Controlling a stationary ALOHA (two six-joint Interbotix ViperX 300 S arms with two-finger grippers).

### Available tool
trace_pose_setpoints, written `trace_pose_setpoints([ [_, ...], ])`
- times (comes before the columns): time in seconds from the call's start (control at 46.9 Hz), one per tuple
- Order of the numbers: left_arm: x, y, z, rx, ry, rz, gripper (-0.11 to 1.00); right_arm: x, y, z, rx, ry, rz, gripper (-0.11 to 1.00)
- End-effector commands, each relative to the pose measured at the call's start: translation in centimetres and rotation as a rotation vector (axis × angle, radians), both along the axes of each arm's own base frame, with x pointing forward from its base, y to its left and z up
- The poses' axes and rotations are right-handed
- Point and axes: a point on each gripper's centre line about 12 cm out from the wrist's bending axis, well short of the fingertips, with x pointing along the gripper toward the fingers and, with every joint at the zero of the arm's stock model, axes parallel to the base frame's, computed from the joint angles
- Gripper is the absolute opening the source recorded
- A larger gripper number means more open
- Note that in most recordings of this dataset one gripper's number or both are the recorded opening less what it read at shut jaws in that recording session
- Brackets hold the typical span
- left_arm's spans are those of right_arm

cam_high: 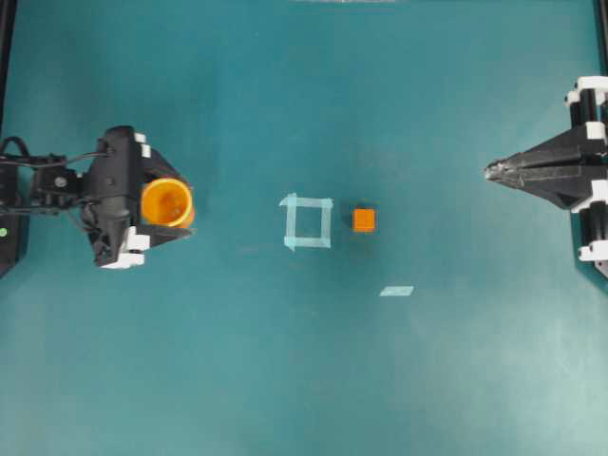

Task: Move the cup to the left with left arm.
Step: 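Carry the held orange cup leftward toward the table's left edge, then hold the orange cup tilted in the left gripper near the left edge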

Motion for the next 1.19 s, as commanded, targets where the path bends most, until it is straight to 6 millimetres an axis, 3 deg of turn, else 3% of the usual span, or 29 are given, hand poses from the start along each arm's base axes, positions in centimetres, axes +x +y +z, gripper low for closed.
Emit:
trace_pose_setpoints([
  [0.0,-0.6,-0.1,1.1,0.002,-0.046,0.000,0.67,0.3,0.0,1.4,0.006,-0.037,-0.002,0.00],
  [0.277,-4.2,-0.3,1.7,0.003,-0.035,0.001,0.67,0.3,0.0,1.3,0.006,-0.028,-0.002,0.00],
  [0.66,-8.4,-0.5,4.3,0.005,-0.030,0.007,0.67,0.5,0.0,1.1,0.006,-0.014,-0.002,0.00],
  [0.831,-9.2,-0.5,5.5,0.005,-0.106,0.009,0.67,0.6,0.0,0.9,0.006,-0.006,-0.001,0.00],
  [1.172,-9.4,-0.5,5.4,-0.029,-0.106,0.027,0.67,0.7,-0.1,0.9,0.006,-0.006,-0.002,0.00],
])
